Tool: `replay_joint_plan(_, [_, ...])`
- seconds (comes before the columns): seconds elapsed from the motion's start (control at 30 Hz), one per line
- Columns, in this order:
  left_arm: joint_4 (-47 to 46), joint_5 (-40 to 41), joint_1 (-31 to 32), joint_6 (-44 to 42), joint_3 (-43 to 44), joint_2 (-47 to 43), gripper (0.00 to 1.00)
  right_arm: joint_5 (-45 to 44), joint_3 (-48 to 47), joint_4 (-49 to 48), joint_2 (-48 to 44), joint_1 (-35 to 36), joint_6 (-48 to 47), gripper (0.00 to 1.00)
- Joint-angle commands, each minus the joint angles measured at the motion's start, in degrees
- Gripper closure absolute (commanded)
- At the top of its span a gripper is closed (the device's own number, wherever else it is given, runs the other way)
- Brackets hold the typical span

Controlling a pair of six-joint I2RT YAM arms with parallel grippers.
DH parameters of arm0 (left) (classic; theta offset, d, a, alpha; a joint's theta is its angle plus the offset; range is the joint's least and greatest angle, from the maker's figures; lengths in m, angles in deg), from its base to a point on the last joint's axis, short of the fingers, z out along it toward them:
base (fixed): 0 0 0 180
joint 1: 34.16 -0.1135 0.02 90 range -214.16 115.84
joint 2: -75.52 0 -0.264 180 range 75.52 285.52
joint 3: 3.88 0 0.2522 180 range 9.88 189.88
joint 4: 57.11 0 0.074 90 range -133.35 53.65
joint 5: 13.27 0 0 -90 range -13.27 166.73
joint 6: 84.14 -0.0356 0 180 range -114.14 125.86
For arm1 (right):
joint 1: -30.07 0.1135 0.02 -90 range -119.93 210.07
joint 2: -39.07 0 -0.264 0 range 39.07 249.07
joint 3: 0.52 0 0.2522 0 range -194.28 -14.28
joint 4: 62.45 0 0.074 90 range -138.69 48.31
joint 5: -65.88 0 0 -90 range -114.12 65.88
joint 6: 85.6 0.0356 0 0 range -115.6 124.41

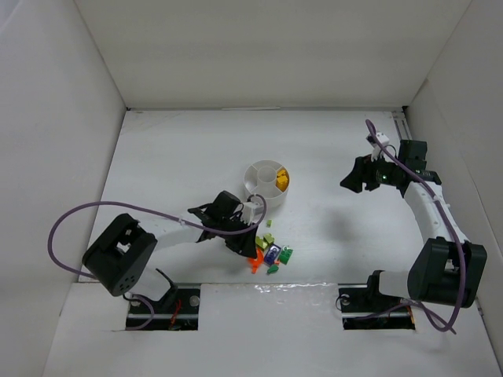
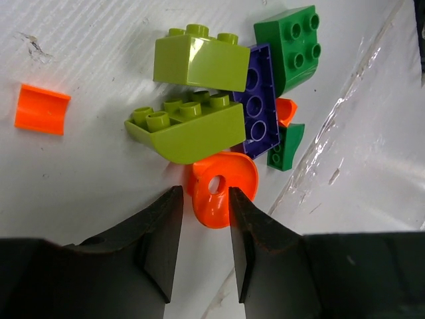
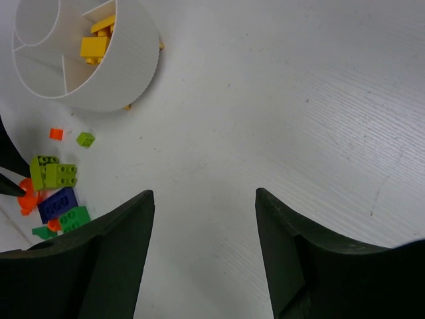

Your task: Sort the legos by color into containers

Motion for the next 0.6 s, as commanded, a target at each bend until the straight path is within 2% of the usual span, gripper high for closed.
replay_joint_plan(0.0, [1.0, -0.7, 0.1, -0.5, 1.9, 1.4, 0.7, 0.6, -2.3, -1.1, -0.2, -0.1, -2.1, 0.33])
replay_joint_plan(0.07, [1.0, -0.7, 0.1, -0.5, 2.4, 1.9, 0.7, 0.6, -2.3, -1.1, -0.2, -0.1, -2.1, 0.33])
replay_joint_plan(0.27, [1.0, 0.0, 0.6, -0.5, 2.4, 2.5, 0.79, 1.1, -2.3, -1.1, -0.2, -1.1, -2.6, 0.33])
replay_joint_plan(0.3, [1.0, 0.0, 0.6, -0.5, 2.4, 2.5, 0.86, 1.1, -2.3, -1.1, -0.2, -1.1, -2.6, 0.33])
replay_joint_plan(0.4, [1.0, 0.0, 0.6, -0.5, 2.4, 1.8, 0.98, 1.1, -2.3, -0.5, -0.2, -1.1, -3.3, 0.33])
replay_joint_plan(0.57, [1.0, 0.5, 0.6, -0.5, 2.4, -0.9, 1.0, 2.4, -2.3, -0.5, -0.2, -1.1, -3.3, 0.33])
